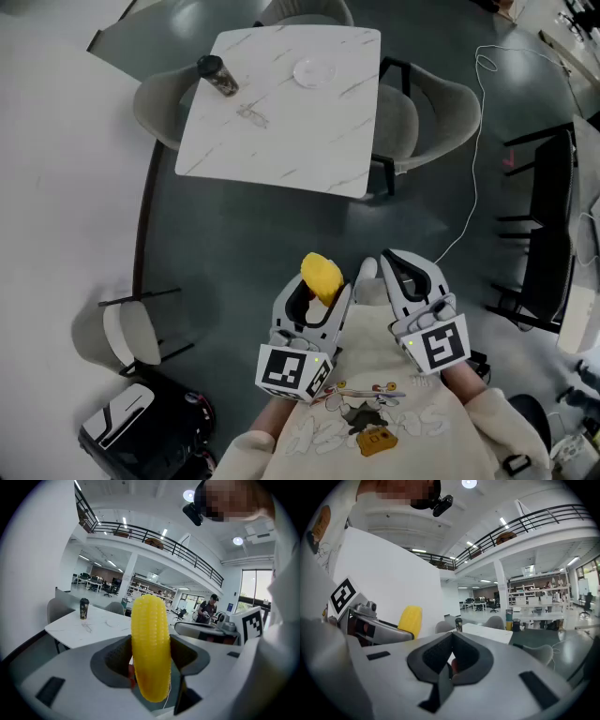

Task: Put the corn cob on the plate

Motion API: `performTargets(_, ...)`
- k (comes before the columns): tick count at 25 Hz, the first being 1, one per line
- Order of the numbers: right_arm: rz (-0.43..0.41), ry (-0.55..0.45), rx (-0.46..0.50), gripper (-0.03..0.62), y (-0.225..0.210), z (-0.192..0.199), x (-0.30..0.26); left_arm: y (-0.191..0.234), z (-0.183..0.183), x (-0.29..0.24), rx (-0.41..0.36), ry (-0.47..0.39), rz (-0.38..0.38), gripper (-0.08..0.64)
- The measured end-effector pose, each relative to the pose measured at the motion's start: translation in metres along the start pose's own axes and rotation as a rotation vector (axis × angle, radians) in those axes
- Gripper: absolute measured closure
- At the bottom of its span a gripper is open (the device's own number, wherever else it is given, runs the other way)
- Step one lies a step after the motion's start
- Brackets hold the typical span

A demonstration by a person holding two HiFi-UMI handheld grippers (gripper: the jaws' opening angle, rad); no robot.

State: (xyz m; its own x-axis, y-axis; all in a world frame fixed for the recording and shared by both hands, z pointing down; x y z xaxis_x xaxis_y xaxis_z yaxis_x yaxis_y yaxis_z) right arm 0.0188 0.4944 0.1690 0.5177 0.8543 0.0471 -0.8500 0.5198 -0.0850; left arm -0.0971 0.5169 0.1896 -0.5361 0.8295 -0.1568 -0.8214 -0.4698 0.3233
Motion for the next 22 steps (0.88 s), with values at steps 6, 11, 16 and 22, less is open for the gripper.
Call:
performTargets(6, 0.006, -0.006, -0.016, 0.588, 0.011, -0.006, 0.009, -0.007, 0.004, 0.007, 0.002, -0.005, 0.013, 0.313)
performTargets(11, -0.039, -0.016, -0.059, 0.588, 0.011, -0.006, 0.016, -0.015, 0.002, 0.002, -0.007, -0.004, 0.023, 0.313)
performTargets(16, -0.017, -0.042, -0.076, 0.588, -0.001, -0.012, 0.025, -0.021, 0.0, -0.001, -0.018, -0.002, 0.019, 0.313)
performTargets(22, 0.004, -0.051, -0.07, 0.586, -0.021, -0.007, 0.035, -0.019, 0.003, 0.0, -0.023, -0.01, -0.033, 0.313)
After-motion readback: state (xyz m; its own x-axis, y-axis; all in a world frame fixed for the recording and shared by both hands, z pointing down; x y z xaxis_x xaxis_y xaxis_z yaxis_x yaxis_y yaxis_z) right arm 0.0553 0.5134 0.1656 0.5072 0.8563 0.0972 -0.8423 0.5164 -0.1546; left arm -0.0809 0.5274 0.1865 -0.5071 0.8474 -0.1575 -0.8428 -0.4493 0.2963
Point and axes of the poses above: the fingertips, and each gripper's own axes: x backward along the fingers, y to its left, z out of its underside, the point moved 2 cm from there along x, backward along the fingers, and after that the axes turned 14 degrees about -y, right-handed, at the moved point
